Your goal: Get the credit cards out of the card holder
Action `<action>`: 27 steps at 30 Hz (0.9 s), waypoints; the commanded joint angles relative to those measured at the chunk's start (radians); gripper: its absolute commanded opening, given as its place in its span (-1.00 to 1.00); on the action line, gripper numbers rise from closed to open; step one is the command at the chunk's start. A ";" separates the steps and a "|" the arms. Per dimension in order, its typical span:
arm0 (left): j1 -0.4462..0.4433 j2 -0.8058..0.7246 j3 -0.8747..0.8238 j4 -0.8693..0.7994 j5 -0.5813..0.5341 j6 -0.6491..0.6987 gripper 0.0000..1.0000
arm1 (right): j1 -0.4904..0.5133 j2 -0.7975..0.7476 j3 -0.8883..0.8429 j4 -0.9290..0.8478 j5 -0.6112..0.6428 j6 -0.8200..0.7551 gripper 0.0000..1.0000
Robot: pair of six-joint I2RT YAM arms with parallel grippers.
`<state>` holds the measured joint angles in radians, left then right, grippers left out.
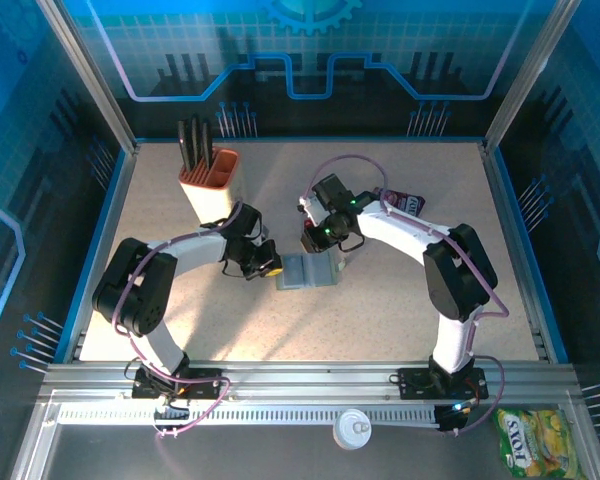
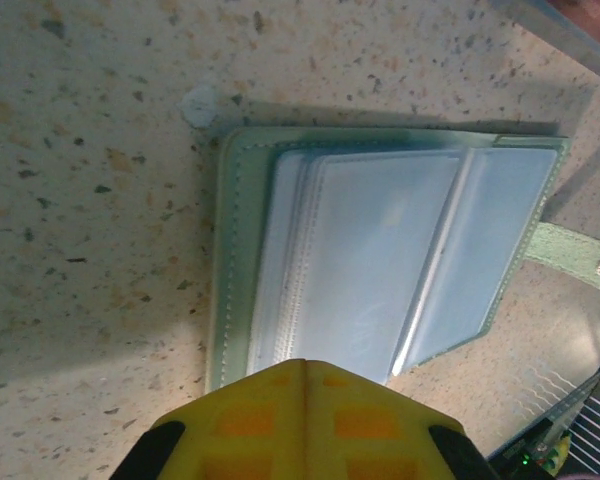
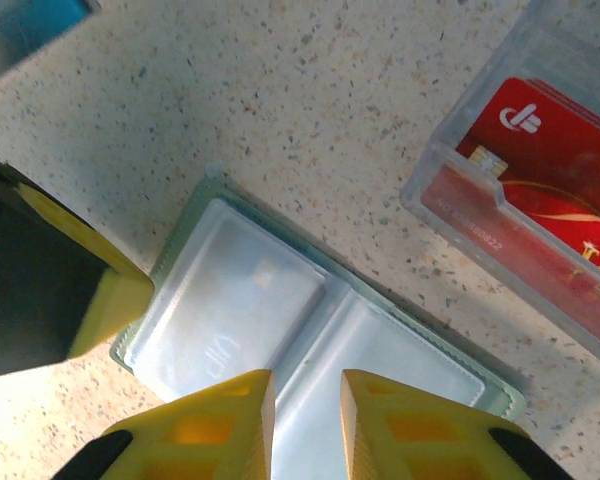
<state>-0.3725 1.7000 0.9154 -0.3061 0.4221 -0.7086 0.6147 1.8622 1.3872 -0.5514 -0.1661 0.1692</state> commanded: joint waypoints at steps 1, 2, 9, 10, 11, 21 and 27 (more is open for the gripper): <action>-0.006 0.011 -0.013 0.007 -0.031 -0.011 -1.00 | 0.019 -0.038 -0.015 0.040 -0.023 0.064 -0.49; -0.006 0.015 -0.012 0.006 -0.033 -0.011 -1.00 | 0.019 -0.037 -0.016 0.043 -0.028 0.072 -0.49; -0.005 0.035 0.012 -0.035 -0.061 0.013 -1.00 | 0.039 -0.031 -0.024 0.052 -0.047 0.149 -0.48; -0.006 0.037 0.018 -0.042 -0.067 0.018 -1.00 | 0.041 -0.031 -0.031 0.057 -0.051 0.168 -0.48; -0.006 0.039 0.020 -0.046 -0.072 0.022 -1.00 | 0.043 -0.032 -0.039 0.065 -0.054 0.184 -0.48; -0.002 0.055 0.015 -0.043 -0.095 0.047 -1.00 | 0.043 -0.058 -0.167 0.227 -0.150 0.456 -0.56; 0.007 0.050 0.014 -0.040 -0.103 0.050 -1.00 | 0.046 -0.013 -0.170 0.288 -0.232 0.531 -0.54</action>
<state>-0.3744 1.7458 0.9176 -0.3187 0.3542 -0.6807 0.6479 1.8439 1.2106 -0.3248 -0.3325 0.6338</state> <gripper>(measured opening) 0.051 0.223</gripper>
